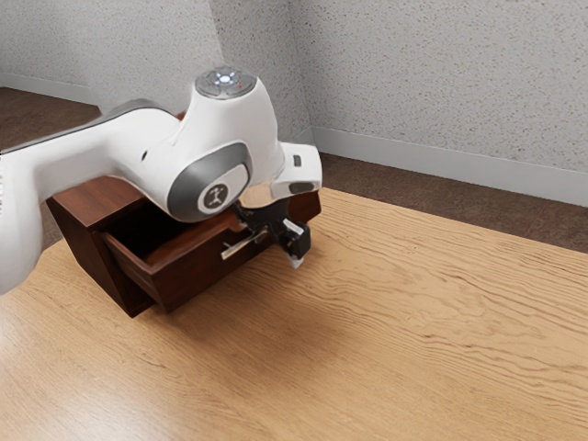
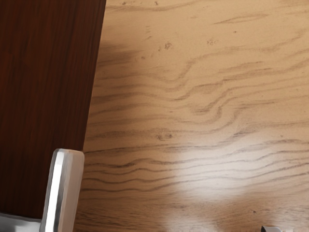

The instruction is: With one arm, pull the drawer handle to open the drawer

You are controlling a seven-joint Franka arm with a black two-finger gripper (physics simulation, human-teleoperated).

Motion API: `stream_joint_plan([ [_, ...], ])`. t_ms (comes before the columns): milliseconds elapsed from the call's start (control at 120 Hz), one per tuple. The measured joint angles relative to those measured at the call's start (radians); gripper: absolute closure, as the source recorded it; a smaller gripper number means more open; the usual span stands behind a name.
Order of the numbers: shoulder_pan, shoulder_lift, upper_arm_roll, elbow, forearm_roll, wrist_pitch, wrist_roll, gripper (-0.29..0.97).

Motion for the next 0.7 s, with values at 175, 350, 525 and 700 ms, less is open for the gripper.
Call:
stream_joint_plan([
  [175,-0.017,-0.005,0.001,-0.006,-0.003,0.001,-0.015,0.21],
  [350,-0.025,-0.005,0.003,-0.007,0.000,0.000,-0.027,0.18],
  [525,-0.026,-0.006,0.004,-0.007,0.005,0.000,-0.038,0.22],
  [700,-0.042,-0.005,0.023,-0.006,0.009,0.000,-0.049,0.21],
])
